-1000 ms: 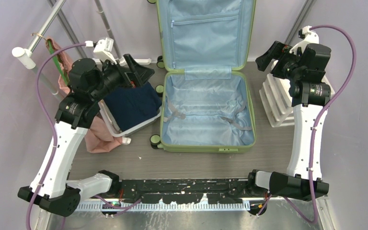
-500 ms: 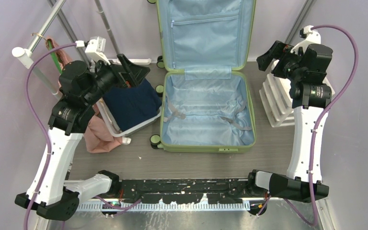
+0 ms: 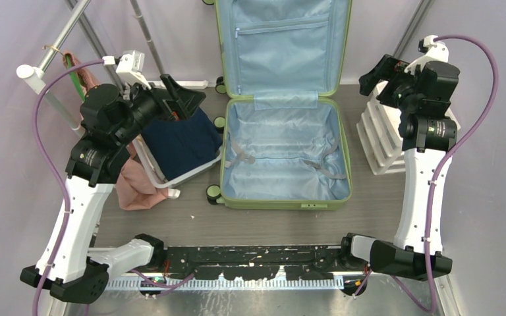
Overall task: Open, take out, and arrange the luggage
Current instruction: Reset both arms
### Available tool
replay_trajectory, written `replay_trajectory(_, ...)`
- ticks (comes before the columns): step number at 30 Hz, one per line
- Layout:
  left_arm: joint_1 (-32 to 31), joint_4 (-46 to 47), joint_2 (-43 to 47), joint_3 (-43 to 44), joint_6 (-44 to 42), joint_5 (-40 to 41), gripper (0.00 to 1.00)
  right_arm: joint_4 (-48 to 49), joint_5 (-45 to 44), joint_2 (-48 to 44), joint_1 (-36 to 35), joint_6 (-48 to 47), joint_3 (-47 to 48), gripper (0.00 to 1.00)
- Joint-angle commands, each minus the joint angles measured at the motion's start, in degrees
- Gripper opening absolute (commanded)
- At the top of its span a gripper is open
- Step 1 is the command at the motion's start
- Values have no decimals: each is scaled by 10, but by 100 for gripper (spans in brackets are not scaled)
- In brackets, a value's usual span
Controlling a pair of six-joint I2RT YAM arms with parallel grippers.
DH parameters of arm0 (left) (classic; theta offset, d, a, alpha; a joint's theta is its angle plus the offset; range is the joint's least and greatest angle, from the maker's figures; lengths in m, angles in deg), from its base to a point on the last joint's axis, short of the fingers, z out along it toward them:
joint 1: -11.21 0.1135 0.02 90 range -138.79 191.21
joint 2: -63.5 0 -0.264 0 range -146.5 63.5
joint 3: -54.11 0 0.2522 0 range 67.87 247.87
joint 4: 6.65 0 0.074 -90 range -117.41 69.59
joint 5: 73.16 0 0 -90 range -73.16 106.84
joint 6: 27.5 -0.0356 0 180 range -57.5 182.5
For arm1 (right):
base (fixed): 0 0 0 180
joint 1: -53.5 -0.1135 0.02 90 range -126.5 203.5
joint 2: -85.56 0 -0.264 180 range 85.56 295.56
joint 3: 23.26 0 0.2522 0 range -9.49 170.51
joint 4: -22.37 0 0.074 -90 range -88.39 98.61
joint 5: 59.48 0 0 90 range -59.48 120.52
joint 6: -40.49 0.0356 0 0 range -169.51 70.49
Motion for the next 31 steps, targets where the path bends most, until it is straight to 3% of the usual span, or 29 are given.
replay_trajectory(1, 5, 42, 16, -8, -1, -4, 100, 28, -12, -25, 1, 6, 0, 100)
replay_trajectory(9, 6, 152, 28, -91, 79, -58, 100, 0, 38, -29, 2, 7, -6, 100)
replay_trajectory(22, 9, 23, 17, 4, -5, -7, 100, -11, -64, -40, 1, 14, 26, 100)
replay_trajectory(31, 9, 4, 19, 30, -14, -2, 100, -23, -78, -17, 1, 17, 83, 100)
